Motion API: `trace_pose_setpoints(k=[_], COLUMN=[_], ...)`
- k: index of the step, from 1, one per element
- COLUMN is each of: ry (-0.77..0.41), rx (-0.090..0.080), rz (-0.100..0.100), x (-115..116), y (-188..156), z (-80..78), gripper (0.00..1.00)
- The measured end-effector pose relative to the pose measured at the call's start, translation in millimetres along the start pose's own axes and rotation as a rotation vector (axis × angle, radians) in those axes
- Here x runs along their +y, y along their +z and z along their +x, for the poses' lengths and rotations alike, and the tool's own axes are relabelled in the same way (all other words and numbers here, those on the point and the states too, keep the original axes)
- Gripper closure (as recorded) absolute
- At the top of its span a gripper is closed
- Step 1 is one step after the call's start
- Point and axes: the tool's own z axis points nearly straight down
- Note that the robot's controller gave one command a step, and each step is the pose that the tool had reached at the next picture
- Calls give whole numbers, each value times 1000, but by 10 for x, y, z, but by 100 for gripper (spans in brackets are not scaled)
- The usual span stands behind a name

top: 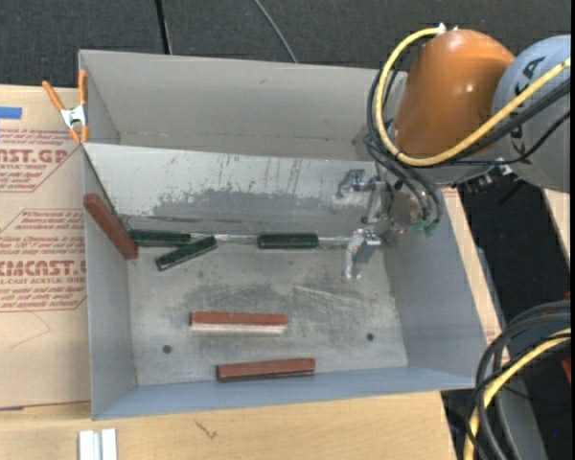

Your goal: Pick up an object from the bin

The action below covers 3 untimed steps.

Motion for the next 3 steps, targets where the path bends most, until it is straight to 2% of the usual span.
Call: trace_pose_setpoints(k=[1, 2, 3], ry=[0, -1, -52], rx=[0, -6, -12], rz=[0, 0, 2], x=[0, 24, 530], y=[0, 542, 1528], z=[0, 99, 960], gripper=[0, 0, 100])
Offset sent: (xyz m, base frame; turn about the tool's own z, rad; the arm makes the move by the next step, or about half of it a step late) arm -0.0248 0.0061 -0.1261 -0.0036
